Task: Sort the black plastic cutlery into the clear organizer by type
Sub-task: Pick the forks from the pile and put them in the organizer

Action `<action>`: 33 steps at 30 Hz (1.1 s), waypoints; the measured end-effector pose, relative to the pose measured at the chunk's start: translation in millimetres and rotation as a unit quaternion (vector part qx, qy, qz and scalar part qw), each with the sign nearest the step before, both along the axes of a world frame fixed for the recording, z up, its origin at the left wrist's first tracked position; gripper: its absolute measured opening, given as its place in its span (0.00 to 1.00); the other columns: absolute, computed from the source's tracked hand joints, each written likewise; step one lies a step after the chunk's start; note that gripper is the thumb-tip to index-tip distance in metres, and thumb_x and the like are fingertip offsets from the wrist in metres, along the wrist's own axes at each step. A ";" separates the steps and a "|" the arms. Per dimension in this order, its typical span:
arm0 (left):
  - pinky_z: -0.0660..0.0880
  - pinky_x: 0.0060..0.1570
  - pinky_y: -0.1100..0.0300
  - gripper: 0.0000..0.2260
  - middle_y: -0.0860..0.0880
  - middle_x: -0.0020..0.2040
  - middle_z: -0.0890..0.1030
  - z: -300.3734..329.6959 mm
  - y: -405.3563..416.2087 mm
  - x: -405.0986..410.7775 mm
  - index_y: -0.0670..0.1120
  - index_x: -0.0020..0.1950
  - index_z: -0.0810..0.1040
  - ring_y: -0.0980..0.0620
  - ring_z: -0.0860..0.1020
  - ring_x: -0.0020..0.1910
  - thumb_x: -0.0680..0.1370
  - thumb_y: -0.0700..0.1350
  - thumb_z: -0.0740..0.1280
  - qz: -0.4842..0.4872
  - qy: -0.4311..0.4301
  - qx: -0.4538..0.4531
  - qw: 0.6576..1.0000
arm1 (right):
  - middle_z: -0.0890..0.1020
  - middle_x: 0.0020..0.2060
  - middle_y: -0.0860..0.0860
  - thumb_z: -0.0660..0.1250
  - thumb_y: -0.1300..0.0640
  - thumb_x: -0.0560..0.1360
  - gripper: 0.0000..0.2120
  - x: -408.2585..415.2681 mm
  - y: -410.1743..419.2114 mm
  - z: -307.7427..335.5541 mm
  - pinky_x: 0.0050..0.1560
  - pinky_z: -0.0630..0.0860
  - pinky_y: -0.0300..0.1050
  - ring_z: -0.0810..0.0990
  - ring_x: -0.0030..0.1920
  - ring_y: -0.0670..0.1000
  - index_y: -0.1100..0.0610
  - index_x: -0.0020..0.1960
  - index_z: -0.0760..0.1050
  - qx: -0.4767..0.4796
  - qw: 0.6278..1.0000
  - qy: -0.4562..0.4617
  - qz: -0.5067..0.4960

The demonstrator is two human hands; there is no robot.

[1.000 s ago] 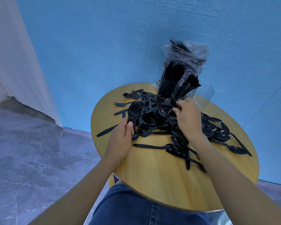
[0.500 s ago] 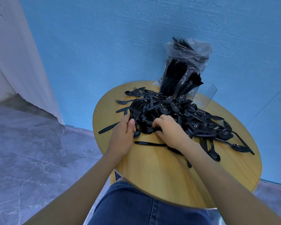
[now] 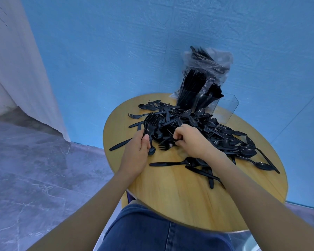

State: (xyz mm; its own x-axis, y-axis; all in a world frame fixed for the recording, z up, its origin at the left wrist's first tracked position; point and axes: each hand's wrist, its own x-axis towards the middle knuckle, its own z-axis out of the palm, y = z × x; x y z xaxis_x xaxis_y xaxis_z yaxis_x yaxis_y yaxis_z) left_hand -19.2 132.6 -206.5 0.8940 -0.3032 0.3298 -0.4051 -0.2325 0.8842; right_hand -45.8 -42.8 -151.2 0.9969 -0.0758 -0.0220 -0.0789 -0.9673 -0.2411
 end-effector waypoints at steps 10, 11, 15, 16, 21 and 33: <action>0.69 0.38 0.56 0.12 0.50 0.35 0.73 1.8 0.1 -1.1 0.49 0.40 0.67 0.55 0.70 0.34 0.83 0.45 0.52 0.006 -0.008 0.010 1.000 | 0.75 0.38 0.45 0.66 0.61 0.76 0.14 2.5 3.6 -0.7 0.61 0.71 0.53 0.74 0.45 0.48 0.55 0.62 0.74 -0.022 0.997 0.064 0.022; 0.69 0.37 0.56 0.12 0.50 0.35 0.73 1.9 0.1 -1.1 0.49 0.41 0.67 0.55 0.70 0.34 0.83 0.45 0.52 0.007 -0.007 0.011 1.000 | 0.75 0.39 0.46 0.66 0.60 0.76 0.15 3.2 3.6 -0.8 0.62 0.70 0.56 0.72 0.45 0.48 0.55 0.63 0.74 -0.029 0.997 0.071 0.020; 0.69 0.38 0.55 0.11 0.51 0.35 0.72 1.6 0.2 -0.5 0.45 0.44 0.70 0.55 0.70 0.34 0.83 0.45 0.53 0.003 -0.002 0.009 1.000 | 0.76 0.44 0.49 0.66 0.60 0.76 0.13 5.4 3.0 1.0 0.57 0.72 0.48 0.72 0.47 0.49 0.57 0.61 0.74 -0.015 0.996 0.090 0.019; 0.69 0.38 0.55 0.11 0.51 0.35 0.72 1.7 0.2 -0.6 0.44 0.45 0.70 0.55 0.70 0.34 0.83 0.45 0.53 0.002 -0.001 0.008 1.000 | 0.76 0.47 0.50 0.67 0.60 0.76 0.11 5.6 2.6 1.6 0.56 0.72 0.47 0.72 0.47 0.50 0.57 0.58 0.75 -0.017 0.995 0.092 0.022; 0.69 0.38 0.58 0.11 0.52 0.35 0.73 2.8 0.4 -1.3 0.45 0.44 0.70 0.56 0.70 0.34 0.83 0.45 0.53 0.007 -0.004 0.011 1.000 | 0.73 0.45 0.48 0.69 0.59 0.74 0.08 4.8 1.0 -1.4 0.65 0.66 0.63 0.72 0.48 0.51 0.53 0.42 0.70 0.002 0.998 0.066 0.003; 0.70 0.34 0.59 0.12 0.50 0.34 0.72 16.3 -6.4 -4.0 0.45 0.42 0.69 0.56 0.69 0.31 0.83 0.45 0.52 -0.009 0.040 -0.019 0.999 | 0.75 0.30 0.47 0.72 0.60 0.72 0.11 -8.3 9.7 39.8 0.34 0.73 0.33 0.72 0.31 0.44 0.55 0.37 0.71 0.398 0.899 -0.173 -0.046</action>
